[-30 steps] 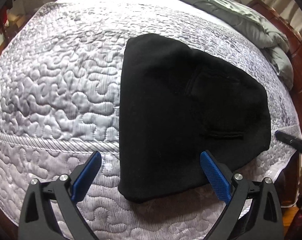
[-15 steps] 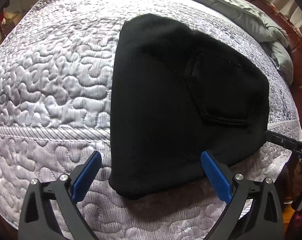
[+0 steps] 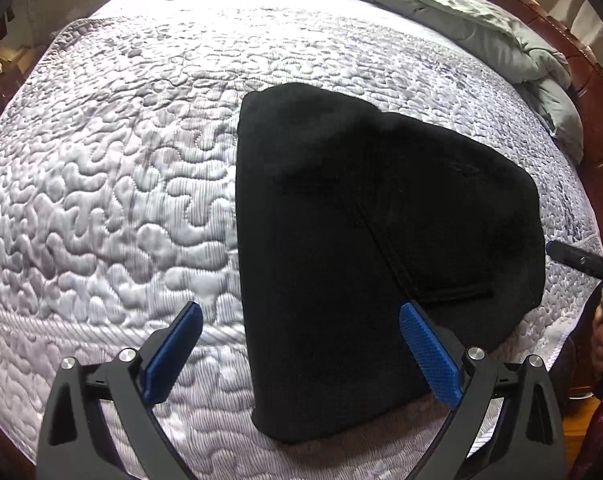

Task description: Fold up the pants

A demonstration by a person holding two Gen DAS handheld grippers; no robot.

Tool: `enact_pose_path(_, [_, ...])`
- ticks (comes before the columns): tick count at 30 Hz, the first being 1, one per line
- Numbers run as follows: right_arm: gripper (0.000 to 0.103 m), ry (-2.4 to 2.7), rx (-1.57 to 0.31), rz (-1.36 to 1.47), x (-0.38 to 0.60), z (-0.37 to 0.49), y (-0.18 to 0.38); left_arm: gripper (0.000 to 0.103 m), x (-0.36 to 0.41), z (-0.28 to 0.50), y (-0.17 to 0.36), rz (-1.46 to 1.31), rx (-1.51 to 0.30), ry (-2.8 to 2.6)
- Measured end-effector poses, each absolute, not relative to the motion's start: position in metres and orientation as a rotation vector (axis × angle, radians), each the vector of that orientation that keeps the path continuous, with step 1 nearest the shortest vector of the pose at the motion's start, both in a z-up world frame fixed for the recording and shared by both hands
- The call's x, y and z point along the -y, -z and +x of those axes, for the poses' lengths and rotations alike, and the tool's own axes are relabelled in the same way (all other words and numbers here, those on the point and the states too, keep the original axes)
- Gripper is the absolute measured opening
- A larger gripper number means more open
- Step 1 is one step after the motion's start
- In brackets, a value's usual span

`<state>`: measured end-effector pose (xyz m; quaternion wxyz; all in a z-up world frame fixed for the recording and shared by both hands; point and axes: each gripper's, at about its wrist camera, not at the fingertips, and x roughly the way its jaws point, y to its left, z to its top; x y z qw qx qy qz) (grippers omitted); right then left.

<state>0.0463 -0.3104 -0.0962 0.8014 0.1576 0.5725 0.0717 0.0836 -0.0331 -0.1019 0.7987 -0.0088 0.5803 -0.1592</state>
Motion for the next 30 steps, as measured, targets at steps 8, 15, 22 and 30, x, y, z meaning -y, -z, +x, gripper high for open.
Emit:
enact_pose_path(8, [0.093, -0.125, -1.313, 0.231, 0.285, 0.064, 0.127, 0.1, 0.049, 0.106, 0.115, 0.026, -1.272, 0.328])
enact_pose_path(15, [0.101, -0.091, -1.363, 0.325, 0.284, 0.071, 0.158, 0.1, 0.059, 0.108, 0.119, 0.063, -1.262, 0.309])
enact_pose_path(22, [0.101, -0.06, -1.341, 0.329, 0.282, 0.062, 0.158, 0.1, 0.074, 0.109, 0.129, 0.063, -1.287, 0.311])
enact_pose_path(30, [0.091, -0.049, -1.319, 0.333, 0.275, 0.057, 0.15, 0.089, 0.069, 0.114, 0.129, 0.04, -1.3, 0.374])
